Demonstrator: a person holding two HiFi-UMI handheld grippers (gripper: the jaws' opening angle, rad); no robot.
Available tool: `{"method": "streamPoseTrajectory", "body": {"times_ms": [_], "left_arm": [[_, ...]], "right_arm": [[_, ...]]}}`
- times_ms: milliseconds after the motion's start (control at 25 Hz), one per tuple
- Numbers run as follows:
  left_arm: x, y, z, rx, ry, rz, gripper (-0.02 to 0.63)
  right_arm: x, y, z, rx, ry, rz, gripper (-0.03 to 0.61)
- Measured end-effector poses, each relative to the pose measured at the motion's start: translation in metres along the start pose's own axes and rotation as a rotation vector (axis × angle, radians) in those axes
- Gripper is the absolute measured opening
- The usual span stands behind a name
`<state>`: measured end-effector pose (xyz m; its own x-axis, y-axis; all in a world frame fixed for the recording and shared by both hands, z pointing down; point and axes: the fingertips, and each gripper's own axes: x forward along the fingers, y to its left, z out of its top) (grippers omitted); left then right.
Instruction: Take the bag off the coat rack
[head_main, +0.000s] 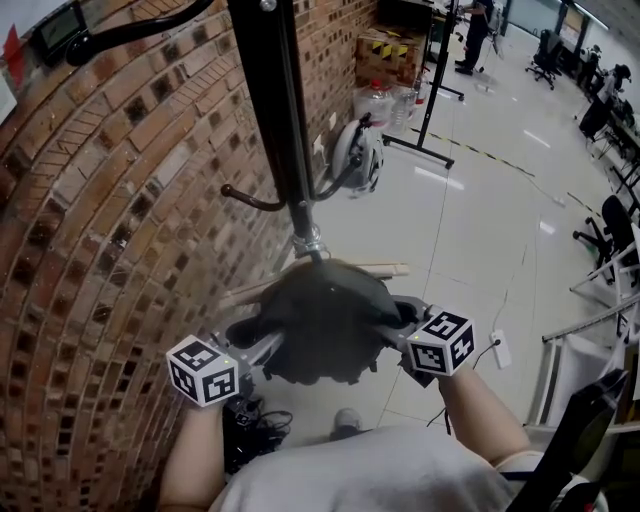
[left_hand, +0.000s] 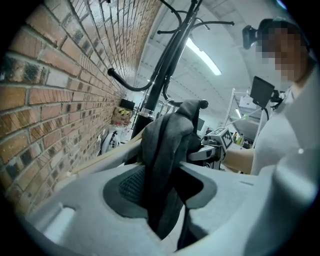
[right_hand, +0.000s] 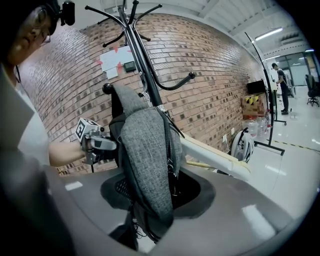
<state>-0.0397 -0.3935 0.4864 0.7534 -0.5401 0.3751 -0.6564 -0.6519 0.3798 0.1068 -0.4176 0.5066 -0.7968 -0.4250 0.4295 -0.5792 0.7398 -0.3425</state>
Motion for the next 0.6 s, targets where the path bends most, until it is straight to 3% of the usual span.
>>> {"method": "streamPoseTrajectory", "body": {"times_ms": [280, 600], "left_arm": [[-0.020, -0.023, 0.027, 0.065, -0.043, -0.007, 0.153], [-0.058, -0.064, -0.013, 0.056, -0.040, -0.041, 0.153]], "right_arm": [[-0.022, 0.025, 0.022, -0.013, -0.064, -0.022, 0.155], [-0.052, 0.082, -0.017, -0.005, -0.065, -0.042, 0.155]]}}
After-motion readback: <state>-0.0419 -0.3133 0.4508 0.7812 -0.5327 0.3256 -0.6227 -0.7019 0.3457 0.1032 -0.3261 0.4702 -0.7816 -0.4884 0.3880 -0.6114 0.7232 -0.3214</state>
